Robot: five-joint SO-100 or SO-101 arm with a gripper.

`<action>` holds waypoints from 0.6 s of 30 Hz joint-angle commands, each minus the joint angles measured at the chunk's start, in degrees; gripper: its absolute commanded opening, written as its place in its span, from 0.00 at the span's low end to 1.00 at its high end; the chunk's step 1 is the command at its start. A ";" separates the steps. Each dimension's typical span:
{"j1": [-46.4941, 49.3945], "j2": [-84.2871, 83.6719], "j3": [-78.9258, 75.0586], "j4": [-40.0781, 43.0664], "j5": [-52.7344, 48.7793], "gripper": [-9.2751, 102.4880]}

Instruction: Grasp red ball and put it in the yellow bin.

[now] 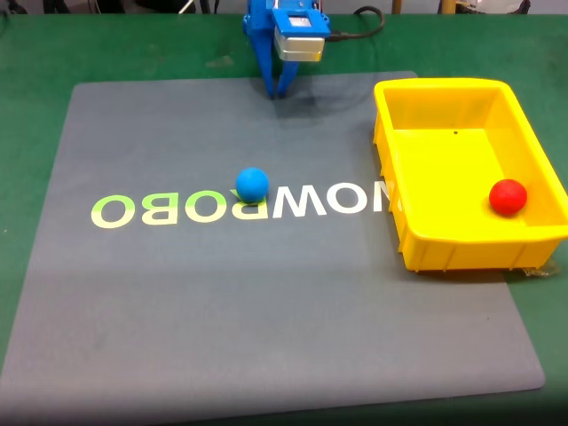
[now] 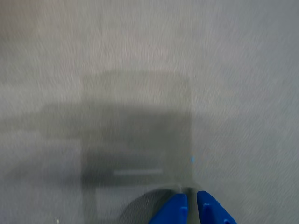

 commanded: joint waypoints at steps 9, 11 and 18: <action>-1.32 0.79 1.76 4.13 1.23 0.08; -1.76 0.79 1.76 4.22 1.58 0.08; -2.81 0.79 1.76 4.39 2.64 0.08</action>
